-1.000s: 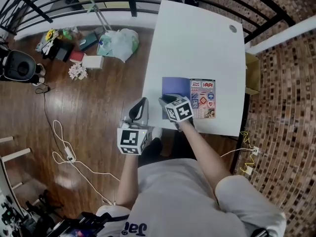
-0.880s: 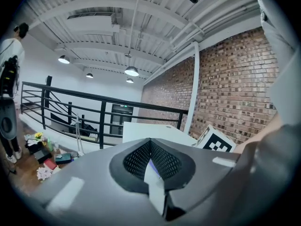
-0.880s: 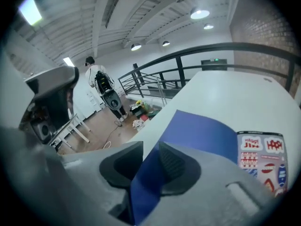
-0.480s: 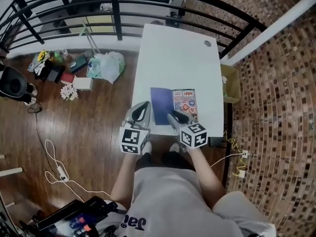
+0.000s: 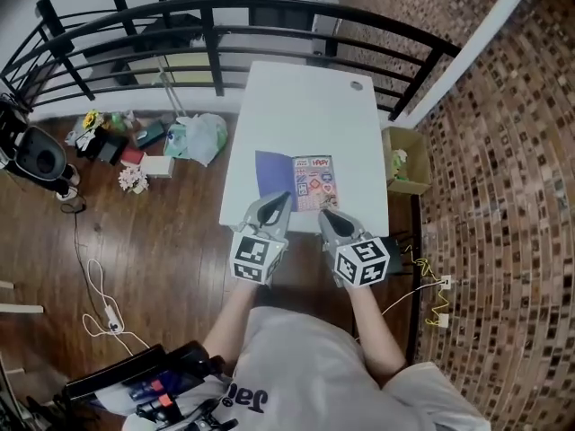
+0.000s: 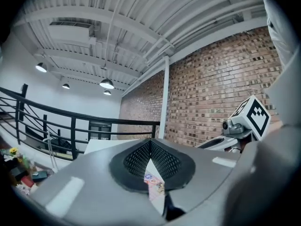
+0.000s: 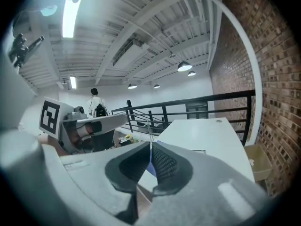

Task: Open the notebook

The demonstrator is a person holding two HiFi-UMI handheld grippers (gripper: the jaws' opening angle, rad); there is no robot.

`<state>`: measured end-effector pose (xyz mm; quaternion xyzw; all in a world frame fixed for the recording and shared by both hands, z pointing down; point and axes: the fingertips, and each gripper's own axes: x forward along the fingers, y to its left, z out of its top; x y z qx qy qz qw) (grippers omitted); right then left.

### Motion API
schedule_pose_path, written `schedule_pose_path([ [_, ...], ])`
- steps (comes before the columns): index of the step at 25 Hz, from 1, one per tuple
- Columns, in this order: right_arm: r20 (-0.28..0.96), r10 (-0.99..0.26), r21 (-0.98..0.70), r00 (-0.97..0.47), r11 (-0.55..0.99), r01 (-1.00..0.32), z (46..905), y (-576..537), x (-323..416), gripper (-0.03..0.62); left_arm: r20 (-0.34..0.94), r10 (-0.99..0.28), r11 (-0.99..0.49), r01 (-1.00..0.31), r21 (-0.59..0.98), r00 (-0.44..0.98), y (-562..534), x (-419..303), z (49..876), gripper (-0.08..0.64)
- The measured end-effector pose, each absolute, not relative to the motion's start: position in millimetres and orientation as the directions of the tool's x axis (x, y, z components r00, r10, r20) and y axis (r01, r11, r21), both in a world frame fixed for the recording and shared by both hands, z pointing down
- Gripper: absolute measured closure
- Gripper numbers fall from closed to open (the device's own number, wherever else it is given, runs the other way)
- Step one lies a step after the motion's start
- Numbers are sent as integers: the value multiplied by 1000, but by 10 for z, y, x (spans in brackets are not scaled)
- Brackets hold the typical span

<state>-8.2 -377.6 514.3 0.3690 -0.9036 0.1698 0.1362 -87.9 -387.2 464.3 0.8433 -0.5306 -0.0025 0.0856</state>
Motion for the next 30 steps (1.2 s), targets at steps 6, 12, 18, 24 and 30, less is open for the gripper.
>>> schedule_pose_path([
  [6, 273, -664, -273, -696, 640, -718, 4973, -2832, 956, 600, 69, -924, -367, -924, 108, 375, -3021, 90, 4567, 543],
  [12, 192, -711, -251, -677, 631, -734, 4602, -2091, 1707, 600, 54, -950, -304, -949, 81, 309, -2056, 565, 4270, 543],
  [18, 139, -701, -237, -699, 662, -711, 4243, -1643, 1741, 600, 61, -950, -304, -951, 60, 307, -1489, 707, 3987, 543],
  [24, 94, -721, -188, -686, 664, -724, 3978, -1485, 1683, 600, 31, -940, -337, -940, 43, 339, -1337, 692, 3771, 543],
  [30, 61, -725, -164, -686, 671, -724, 3781, -1302, 1433, 600, 26, -939, -340, -938, 65, 343, -1160, 443, 3738, 543],
])
